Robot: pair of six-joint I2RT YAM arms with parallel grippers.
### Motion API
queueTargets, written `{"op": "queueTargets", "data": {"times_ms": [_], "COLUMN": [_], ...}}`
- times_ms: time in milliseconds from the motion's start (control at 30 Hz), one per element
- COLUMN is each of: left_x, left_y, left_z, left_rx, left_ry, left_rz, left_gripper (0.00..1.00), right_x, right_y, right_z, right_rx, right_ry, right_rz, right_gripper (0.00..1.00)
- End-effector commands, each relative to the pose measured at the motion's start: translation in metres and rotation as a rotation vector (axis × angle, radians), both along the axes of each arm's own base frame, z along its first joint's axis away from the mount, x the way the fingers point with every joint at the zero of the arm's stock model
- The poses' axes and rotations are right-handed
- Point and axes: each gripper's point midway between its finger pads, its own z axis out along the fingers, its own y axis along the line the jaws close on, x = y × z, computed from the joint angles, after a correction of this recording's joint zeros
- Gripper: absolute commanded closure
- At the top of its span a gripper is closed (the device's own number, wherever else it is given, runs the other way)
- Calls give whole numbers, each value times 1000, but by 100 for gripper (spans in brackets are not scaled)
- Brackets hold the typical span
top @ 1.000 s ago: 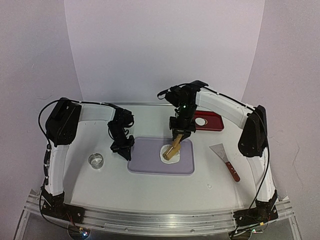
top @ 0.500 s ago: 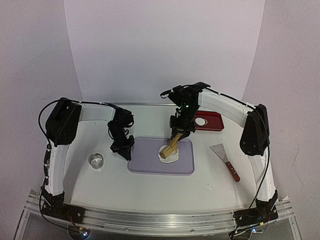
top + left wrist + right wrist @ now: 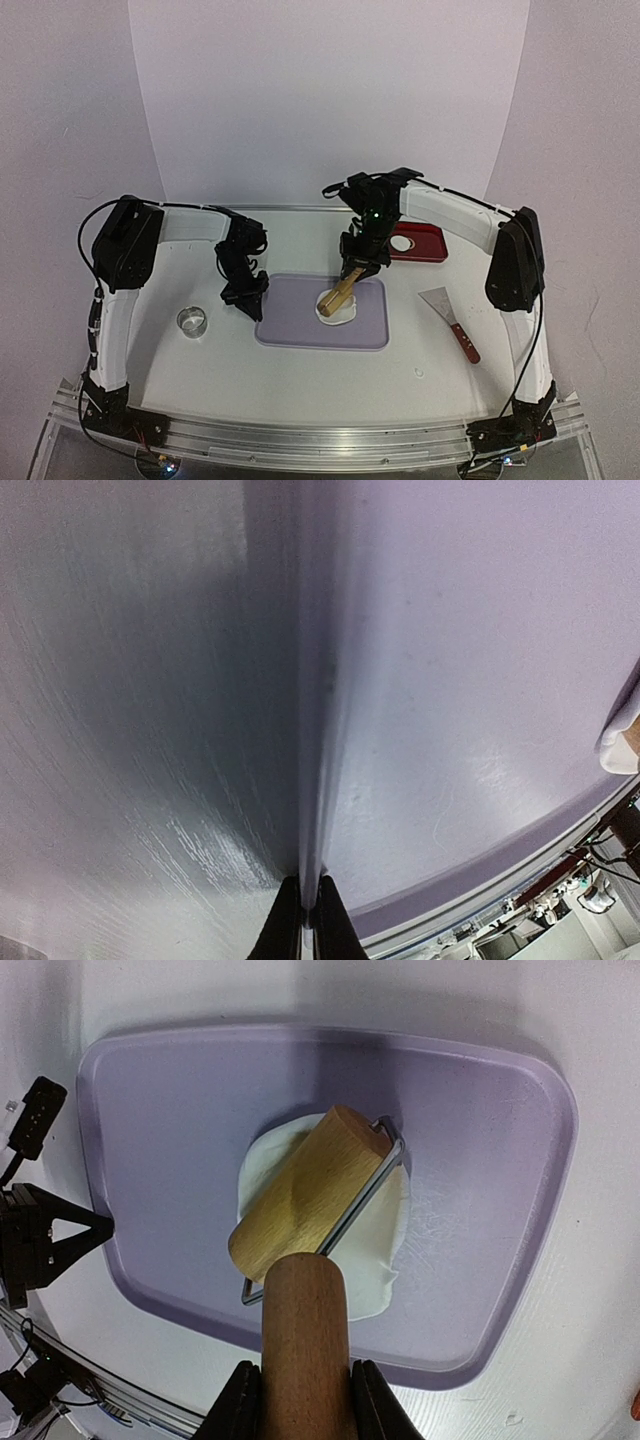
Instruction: Roll out the dumpling wrappers from the dough
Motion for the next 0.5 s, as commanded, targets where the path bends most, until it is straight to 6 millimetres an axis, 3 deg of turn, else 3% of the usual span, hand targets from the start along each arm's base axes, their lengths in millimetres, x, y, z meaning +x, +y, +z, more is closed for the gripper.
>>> {"op": "queueTargets", "data": {"times_ms": [0, 467], "left_x": [-12, -16], "left_y": [1, 2], "left_z": [-41, -42], "left_rx": [42, 53], "left_ry": [48, 86], "left_rz": [-52, -68], "left_gripper": [100, 100], "right_x": [-65, -74], "right_y": [-70, -74], "right_z": [-168, -220], "right_rx": [-418, -502], "right_ry": [328, 374], "right_rz": [38, 37], "right_gripper": [100, 100]}}
